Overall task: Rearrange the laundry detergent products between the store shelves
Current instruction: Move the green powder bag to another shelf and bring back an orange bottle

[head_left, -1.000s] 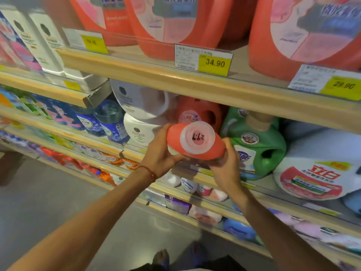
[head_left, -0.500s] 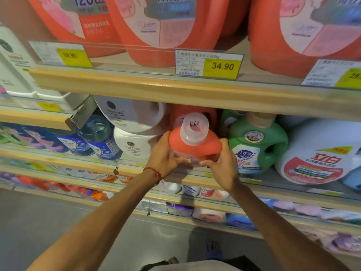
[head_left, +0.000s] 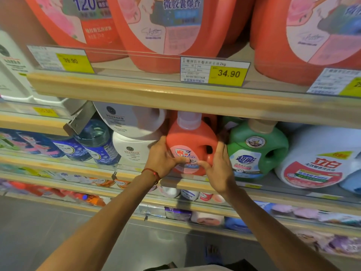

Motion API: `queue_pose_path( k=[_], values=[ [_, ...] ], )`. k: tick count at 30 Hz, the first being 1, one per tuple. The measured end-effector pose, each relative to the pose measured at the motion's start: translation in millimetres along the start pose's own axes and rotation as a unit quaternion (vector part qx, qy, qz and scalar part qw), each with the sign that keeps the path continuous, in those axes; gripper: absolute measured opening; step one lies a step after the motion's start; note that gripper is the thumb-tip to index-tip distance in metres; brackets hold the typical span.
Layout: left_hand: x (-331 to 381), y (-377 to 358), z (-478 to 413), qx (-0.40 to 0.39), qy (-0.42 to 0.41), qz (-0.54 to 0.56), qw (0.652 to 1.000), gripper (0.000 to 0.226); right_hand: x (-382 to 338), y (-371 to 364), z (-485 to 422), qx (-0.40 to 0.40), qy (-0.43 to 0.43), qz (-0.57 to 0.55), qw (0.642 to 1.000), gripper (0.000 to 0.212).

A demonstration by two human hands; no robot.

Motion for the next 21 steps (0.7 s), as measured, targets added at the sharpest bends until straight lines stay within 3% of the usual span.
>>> queue_pose_path(
  k=[4,10,21],
  values=[
    [-0.4,-0.3,5.6,0.015,-0.003,0.02,1.0,0.081,-9.0,0.8,12.2,0.049,-0.028,0.05,0.997,0.095],
    [-2.2,-7.3,7.3,0.0,-0.006,0.043,0.999,0.08,-9.5,-2.1,7.9,0.051,-0.041,0.06,0.996,0.093],
    [-4.1,-7.9,16.8,0.009,-0.013,0.075,0.997,0.084,-10.9,0.5,25.9,0.084,-0.037,-0.029,0.995,0.087]
  ],
)
Point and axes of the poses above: each hand's wrist, its own z-axis away from the middle knuckle, its own y-axis out of the back of the hand, x = y × z, the point moved 7 cm from there along -z, towards the middle knuckle, and after that the axes turned 10 degrees about z, right-handed, at the moved point
